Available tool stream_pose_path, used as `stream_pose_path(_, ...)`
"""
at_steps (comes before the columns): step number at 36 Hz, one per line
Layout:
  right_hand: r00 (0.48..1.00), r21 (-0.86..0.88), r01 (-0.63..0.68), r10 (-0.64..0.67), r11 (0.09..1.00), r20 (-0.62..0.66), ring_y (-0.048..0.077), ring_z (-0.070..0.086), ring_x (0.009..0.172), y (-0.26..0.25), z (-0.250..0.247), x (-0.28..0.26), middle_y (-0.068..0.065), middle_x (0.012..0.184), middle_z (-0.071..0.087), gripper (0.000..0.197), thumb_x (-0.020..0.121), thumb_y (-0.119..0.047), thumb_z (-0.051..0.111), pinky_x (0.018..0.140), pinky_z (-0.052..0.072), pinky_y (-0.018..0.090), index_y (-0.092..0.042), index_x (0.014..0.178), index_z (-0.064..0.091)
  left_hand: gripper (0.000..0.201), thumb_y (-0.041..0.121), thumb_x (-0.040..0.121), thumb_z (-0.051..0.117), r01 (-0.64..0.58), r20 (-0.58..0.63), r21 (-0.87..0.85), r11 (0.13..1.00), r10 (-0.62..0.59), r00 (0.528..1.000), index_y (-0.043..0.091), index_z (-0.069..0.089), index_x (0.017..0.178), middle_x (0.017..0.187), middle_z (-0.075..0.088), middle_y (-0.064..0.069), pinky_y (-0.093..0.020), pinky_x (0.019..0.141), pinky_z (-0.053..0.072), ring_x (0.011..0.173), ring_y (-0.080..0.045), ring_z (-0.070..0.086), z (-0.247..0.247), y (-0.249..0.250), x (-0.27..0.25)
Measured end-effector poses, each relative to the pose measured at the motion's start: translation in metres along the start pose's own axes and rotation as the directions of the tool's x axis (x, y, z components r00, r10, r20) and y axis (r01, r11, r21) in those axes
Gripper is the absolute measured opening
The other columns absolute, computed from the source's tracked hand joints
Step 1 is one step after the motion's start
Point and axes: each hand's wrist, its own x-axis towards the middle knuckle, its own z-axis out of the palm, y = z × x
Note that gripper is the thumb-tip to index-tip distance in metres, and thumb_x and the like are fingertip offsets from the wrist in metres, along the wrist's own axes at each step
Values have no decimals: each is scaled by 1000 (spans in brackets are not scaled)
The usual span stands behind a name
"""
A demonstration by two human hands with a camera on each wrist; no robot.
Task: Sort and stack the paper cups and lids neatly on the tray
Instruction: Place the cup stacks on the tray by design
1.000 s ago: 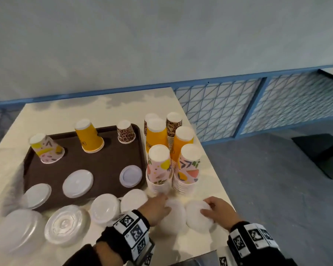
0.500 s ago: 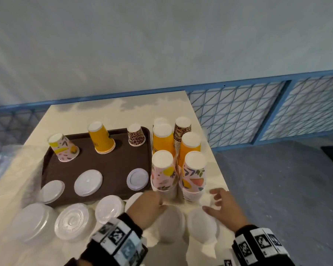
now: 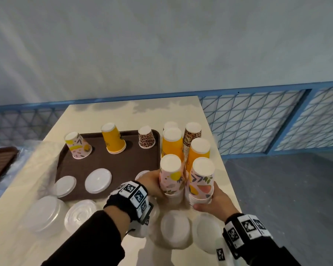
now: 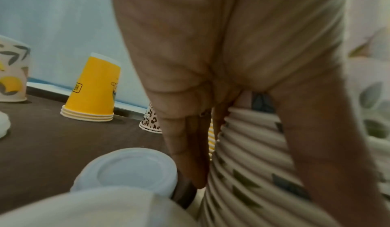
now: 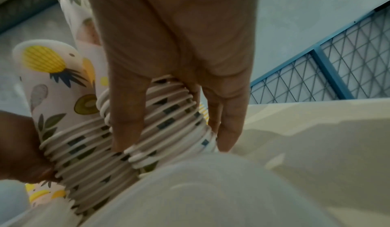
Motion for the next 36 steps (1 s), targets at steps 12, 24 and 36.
stream_pose_path(12, 999, 23, -1, 2, 1000, -45, 24, 57, 114, 2, 1, 0, 6, 123, 62, 82, 55, -20, 88, 94, 45, 29, -16, 125, 46, 67, 1, 64, 81, 16, 64, -98, 995, -9, 998, 12, 54, 124, 122, 65, -6, -24, 80, 46, 108, -20, 61, 1, 5, 8)
stream_pose_path(24, 995, 251, 75, -54, 965, -88, 14, 56, 99, -4, -2, -11, -6, 103, 60, 69, 58, -8, 86, 84, 39, 23, -29, 109, 45, 101, 27, 47, 85, -171, -19, -371, 913, 176, 984, 22, 38, 136, 128, 60, 3, -37, 101, 48, 121, -15, 55, 1, 0, 2)
stream_pose_path(36, 947, 422, 320, -273, 848, -170, -6, 62, 100, -69, -2, -30, -9, 116, 64, 80, 56, -2, 86, 86, 51, 14, -21, 124, 47, 92, -4, 55, 82, -417, -237, -559, 717, 344, 909, 17, 40, 135, 127, 62, 0, -25, 92, 51, 119, -13, 58, -31, -6, -30)
